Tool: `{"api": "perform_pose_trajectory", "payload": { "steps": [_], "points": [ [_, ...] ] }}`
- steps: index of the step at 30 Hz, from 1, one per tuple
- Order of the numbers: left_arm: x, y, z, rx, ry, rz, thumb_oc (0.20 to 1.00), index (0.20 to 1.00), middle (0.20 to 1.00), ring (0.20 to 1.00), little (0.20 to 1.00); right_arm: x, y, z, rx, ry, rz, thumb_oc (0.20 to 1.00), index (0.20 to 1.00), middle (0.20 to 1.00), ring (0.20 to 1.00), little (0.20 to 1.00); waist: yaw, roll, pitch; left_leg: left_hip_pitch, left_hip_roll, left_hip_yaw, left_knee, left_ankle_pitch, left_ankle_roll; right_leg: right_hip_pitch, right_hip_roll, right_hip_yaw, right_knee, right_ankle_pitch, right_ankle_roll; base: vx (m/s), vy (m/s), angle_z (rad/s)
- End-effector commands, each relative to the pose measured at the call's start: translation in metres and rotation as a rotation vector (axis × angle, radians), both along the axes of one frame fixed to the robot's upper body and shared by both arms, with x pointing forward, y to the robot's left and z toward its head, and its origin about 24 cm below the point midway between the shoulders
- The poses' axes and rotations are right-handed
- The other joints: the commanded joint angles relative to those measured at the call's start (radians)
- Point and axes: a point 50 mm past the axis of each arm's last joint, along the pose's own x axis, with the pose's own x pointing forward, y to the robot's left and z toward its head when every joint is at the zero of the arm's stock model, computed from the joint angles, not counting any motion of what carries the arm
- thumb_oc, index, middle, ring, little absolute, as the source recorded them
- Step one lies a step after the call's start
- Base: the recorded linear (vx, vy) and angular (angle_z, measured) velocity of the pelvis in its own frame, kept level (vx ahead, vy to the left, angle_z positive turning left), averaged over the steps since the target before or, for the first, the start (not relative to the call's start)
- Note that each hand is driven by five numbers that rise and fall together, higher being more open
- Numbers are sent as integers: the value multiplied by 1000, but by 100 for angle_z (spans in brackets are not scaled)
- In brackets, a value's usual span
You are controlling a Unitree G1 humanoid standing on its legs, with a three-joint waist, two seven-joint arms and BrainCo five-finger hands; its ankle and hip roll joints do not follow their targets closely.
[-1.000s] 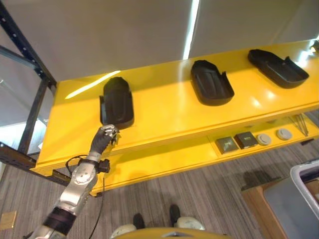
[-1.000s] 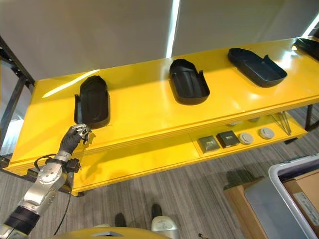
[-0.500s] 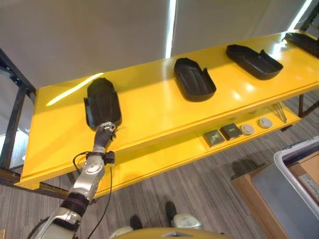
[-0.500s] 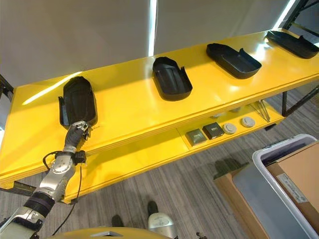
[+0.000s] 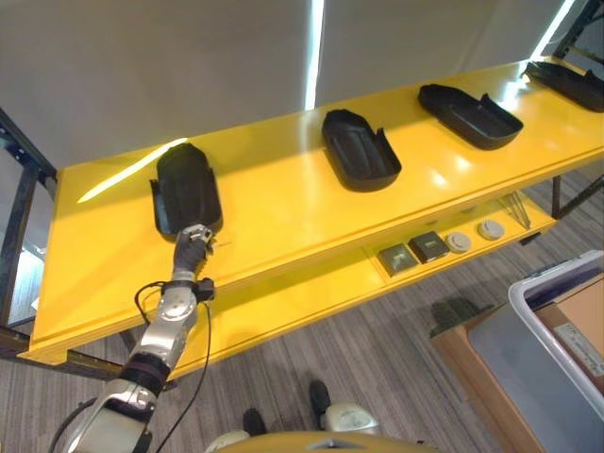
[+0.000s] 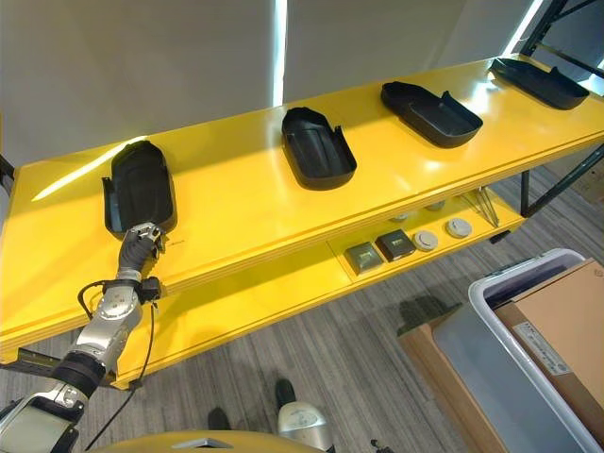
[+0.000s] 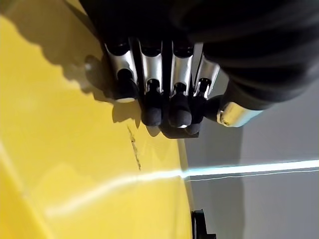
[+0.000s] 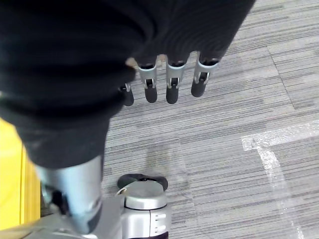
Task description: Move parts from the plastic box to the shelf.
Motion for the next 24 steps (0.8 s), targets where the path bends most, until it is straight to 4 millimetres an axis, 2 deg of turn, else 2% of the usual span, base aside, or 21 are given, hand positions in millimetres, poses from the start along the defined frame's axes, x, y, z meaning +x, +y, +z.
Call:
{"api": "perform_pose_trajectory", "payload": {
  "steps": [1, 2, 3, 4, 5, 11, 16, 18, 20, 24],
  "points": [
    [14, 0, 12, 3, -59, 11, 200, 200, 200, 200, 200, 0, -3, 0, -12, 18, 46, 1000, 1000, 1000, 1000, 1000, -10, 2, -3, -8, 115, -2, 32, -33, -52, 9, -63, 24, 29, -80, 70, 0, 0, 0],
    [15, -1, 17, -13, -89, 0, 332, 332, 332, 332, 332, 0, -3, 0, -10, 17, 42, 1000, 1000, 1000, 1000, 1000, -7, 1, -4, -5, 114, -4, 28, -33, -51, 12, -64, 21, 26, -79, 70, 0, 0, 0],
    [15, -2, 19, -25, -103, -10, 542, 542, 542, 542, 542, 0, -2, 0, -9, 16, 40, 1000, 1000, 1000, 1000, 1000, -6, 1, -4, -4, 113, -5, 27, -33, -51, 13, -64, 20, 25, -79, 70, 0, 0, 0],
    [14, -5, 26, -55, -151, -38, 1000, 1000, 1000, 1000, 1000, 1, -3, 0, -9, 12, 36, 1000, 1000, 1000, 1000, 1000, -1, 1, -3, -4, 111, -8, 25, -32, -51, 15, -65, 19, 24, -78, 68, -38, 14, 1],
    [11, -10, 39, -88, -215, -92, 1000, 1000, 1000, 1000, 1000, 1, -2, 0, -8, 9, 27, 1000, 1000, 1000, 1000, 1000, 7, 1, -1, -2, 110, -14, 24, -33, -50, 20, -65, 15, 21, -78, 66, -42, 15, 2],
    [-11, -22, 79, -167, -386, -270, 1000, 1000, 1000, 1000, 1000, 3, -1, -1, -11, -7, -15, 1000, 1000, 1000, 1000, 1000, 50, 9, 1, 0, 102, -43, 20, -32, -51, 40, -70, -9, 8, -76, 59, -44, 17, 6],
    [-30, -22, 101, -309, -477, -381, 1000, 1000, 1000, 1000, 1000, 4, -2, -1, -20, -15, -53, 1000, 1000, 1000, 1000, 1000, 89, 20, -13, 0, 95, -64, 10, -29, -52, 51, -72, -35, 3, -80, 57, -60, 32, 17],
    [-35, -20, 103, -371, -476, -415, 1000, 1000, 1000, 1000, 1000, 6, -2, -2, -29, -20, -52, 1000, 1000, 1000, 1000, 1000, 110, 22, -25, 0, 91, -71, 6, -27, -53, 53, -74, -49, 3, -81, 57, -109, 40, 15],
    [-42, -19, 95, -447, -439, -441, 1000, 1000, 1000, 1000, 1000, 10, 0, -3, -37, -24, -53, 1000, 1000, 1000, 1000, 1000, 138, 25, -39, -4, 88, -83, 5, -25, -54, 54, -77, -69, 3, -80, 60, -125, 37, 13],
    [-45, -15, 82, -500, -380, -395, 1000, 1000, 1000, 1000, 1000, 14, -1, -2, -42, -28, -50, 1000, 1000, 1000, 1000, 1000, 156, 26, -48, -8, 82, -95, 5, -24, -53, 55, -79, -82, 3, -79, 62, -57, 19, 10]
  ]
}}
